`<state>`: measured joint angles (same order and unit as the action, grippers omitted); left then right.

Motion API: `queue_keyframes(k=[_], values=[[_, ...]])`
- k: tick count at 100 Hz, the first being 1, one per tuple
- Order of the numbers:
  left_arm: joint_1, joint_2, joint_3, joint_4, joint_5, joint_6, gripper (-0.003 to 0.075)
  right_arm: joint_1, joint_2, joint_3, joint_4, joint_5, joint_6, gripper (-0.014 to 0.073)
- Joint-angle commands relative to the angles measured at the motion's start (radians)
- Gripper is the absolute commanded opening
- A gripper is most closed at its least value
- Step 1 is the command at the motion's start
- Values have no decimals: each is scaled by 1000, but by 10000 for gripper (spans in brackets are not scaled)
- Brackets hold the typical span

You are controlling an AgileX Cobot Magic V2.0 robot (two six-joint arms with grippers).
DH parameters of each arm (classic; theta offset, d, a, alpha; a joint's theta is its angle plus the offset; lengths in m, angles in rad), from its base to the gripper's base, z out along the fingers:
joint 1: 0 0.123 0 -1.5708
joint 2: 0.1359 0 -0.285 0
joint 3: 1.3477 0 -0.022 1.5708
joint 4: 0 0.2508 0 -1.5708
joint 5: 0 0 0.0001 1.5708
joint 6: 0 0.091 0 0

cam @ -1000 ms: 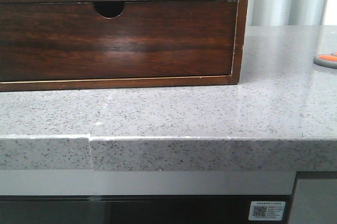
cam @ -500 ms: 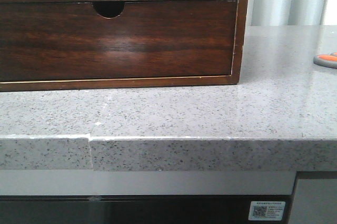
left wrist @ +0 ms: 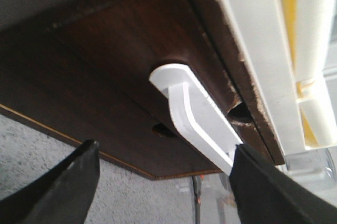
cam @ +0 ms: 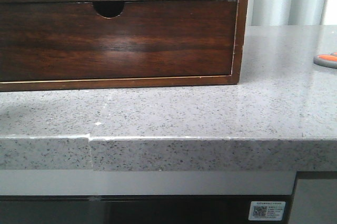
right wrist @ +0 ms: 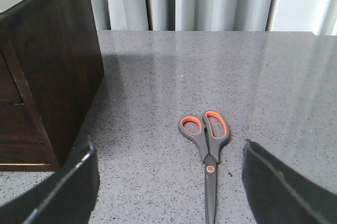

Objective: Put scissors in drawer with both arms

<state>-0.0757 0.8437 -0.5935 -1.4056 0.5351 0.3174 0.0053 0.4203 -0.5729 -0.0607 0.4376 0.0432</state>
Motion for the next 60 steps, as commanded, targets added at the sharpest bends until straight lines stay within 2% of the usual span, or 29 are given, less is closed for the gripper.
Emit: queue_keyframes(k=[1,12,29,60], values=[[2,59,-34,-187,74,122,490,-4,14,-35,-9,-84,-3,508],[2,142,-36,-323,170,259,489,-4,14,-35,-9,-84,-3,508],[2,237,-36,-463,269,376,489,-4,14,-35,-9,-84,-3,508],[2,324,-116,-461,319,422,489,-4,14,-35,-9,-84,-3,508]])
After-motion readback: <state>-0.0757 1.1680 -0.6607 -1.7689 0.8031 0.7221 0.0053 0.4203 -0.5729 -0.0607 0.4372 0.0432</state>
